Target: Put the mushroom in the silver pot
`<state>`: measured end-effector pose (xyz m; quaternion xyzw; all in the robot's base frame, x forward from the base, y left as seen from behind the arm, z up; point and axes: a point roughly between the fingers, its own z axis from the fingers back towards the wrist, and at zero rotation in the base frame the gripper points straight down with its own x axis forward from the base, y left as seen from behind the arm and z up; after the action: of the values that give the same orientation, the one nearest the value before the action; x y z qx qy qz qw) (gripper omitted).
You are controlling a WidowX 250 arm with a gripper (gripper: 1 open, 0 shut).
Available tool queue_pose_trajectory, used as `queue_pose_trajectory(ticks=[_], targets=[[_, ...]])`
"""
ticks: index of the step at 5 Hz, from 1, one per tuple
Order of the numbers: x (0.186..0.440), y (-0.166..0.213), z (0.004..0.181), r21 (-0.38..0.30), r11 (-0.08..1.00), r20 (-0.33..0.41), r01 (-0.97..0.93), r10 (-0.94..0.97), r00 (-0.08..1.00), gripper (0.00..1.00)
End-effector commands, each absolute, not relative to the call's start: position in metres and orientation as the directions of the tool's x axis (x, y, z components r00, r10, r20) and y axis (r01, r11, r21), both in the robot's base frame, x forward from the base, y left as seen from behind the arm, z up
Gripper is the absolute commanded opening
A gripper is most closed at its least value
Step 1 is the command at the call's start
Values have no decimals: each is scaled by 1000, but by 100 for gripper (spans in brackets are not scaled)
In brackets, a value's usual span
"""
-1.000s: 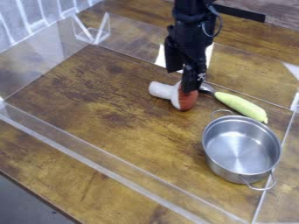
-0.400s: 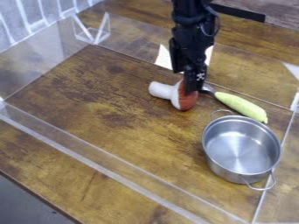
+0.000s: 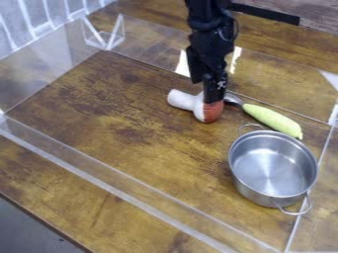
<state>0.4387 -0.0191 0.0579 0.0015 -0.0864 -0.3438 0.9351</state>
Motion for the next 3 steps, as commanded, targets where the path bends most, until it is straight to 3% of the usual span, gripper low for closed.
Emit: queue_pose_trajectory(ticks=[1, 3], targets=[[442, 7, 76, 89, 737, 202, 670, -672, 713, 100], [436, 21, 64, 67, 638, 214, 767, -760, 614, 100]])
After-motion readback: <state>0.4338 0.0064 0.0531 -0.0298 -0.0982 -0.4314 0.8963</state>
